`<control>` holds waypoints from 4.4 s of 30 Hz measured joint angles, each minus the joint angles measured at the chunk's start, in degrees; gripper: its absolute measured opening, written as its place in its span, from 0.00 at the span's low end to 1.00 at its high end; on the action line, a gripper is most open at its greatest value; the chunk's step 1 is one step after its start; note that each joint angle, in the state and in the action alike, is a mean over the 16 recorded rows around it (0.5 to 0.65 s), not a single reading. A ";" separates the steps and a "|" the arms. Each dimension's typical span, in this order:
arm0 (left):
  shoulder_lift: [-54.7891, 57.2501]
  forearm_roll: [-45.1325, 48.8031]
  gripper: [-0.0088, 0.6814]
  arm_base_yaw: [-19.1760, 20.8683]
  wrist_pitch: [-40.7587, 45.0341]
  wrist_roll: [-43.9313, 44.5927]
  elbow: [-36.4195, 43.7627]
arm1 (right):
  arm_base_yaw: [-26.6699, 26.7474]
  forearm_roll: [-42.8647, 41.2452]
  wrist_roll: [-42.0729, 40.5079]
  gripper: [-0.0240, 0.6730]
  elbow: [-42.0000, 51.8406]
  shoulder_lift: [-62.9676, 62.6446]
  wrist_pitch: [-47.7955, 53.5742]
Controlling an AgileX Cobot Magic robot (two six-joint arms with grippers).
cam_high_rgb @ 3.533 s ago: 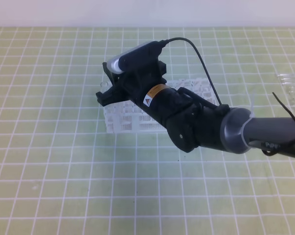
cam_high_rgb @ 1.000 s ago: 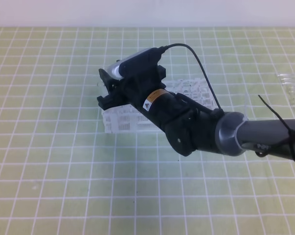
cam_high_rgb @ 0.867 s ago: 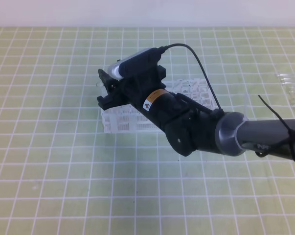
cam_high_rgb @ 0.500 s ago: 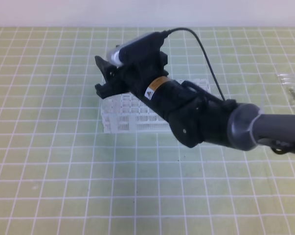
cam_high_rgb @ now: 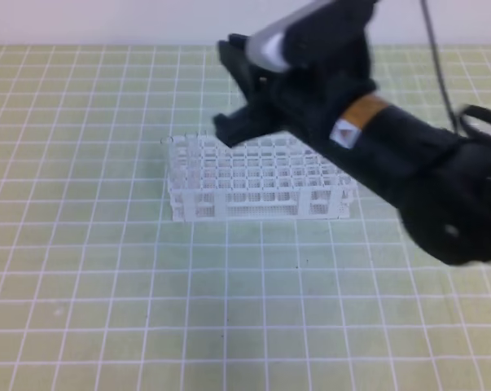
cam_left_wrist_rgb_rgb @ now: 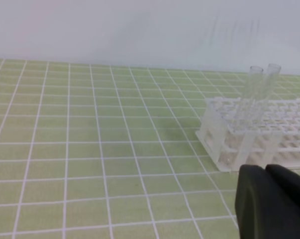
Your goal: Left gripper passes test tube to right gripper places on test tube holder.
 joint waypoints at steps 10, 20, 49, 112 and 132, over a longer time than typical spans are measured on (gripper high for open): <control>0.08 0.04 0.01 0.00 -0.06 0.00 -0.03 | 0.41 1.94 -0.66 0.02 12.72 -18.21 4.57; 0.08 0.04 0.01 0.00 -0.03 0.00 -0.03 | 0.92 4.19 0.89 0.02 19.77 -31.45 14.37; -0.02 -0.04 0.01 0.00 0.55 0.01 0.03 | -9.77 3.81 2.08 0.02 32.43 -40.21 17.29; -0.04 0.01 0.01 0.00 2.06 0.10 0.03 | -41.93 6.13 2.16 0.01 63.56 -91.44 39.55; -5.76 -1.91 0.01 15.03 -4.09 -2.74 0.00 | -41.93 6.68 2.22 0.01 63.56 -91.31 39.55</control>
